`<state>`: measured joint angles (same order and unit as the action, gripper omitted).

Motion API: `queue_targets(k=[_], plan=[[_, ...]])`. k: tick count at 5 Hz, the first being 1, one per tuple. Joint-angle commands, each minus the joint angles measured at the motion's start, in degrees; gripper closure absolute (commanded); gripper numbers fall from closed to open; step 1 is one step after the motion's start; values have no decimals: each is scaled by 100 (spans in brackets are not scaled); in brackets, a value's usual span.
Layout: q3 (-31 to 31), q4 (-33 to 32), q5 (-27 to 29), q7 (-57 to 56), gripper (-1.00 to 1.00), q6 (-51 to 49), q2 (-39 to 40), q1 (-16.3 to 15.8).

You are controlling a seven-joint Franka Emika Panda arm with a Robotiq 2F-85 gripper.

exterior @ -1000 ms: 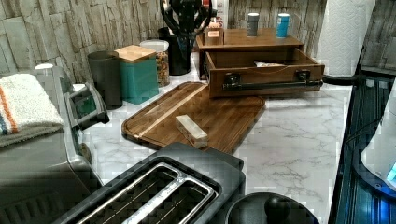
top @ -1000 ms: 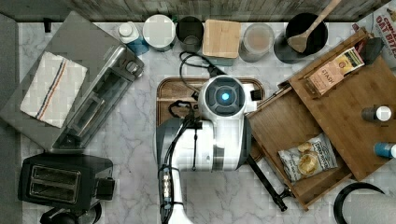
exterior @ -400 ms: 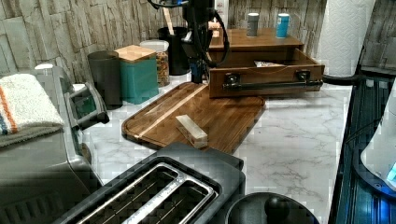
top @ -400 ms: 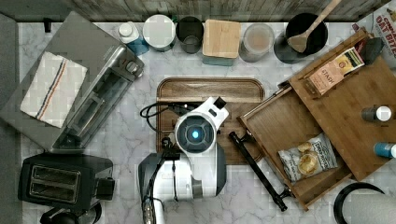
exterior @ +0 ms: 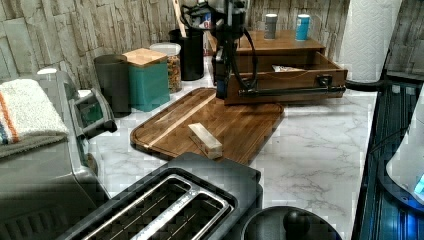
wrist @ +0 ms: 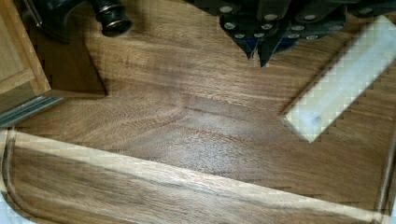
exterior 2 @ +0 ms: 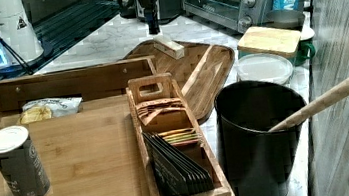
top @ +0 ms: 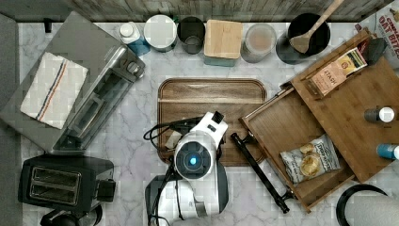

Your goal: Close the drawer.

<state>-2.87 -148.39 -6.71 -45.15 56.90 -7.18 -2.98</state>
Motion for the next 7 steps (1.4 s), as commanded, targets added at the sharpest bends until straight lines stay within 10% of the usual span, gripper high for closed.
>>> queue_targets(k=[1,5,7], plan=[[319,-1241,-627,-894,100,495,-495,252],[1303,-1172,-956,-2949,100,-136,-872,893],[1713,-966,-183,-3728,100,-201,-157,715]])
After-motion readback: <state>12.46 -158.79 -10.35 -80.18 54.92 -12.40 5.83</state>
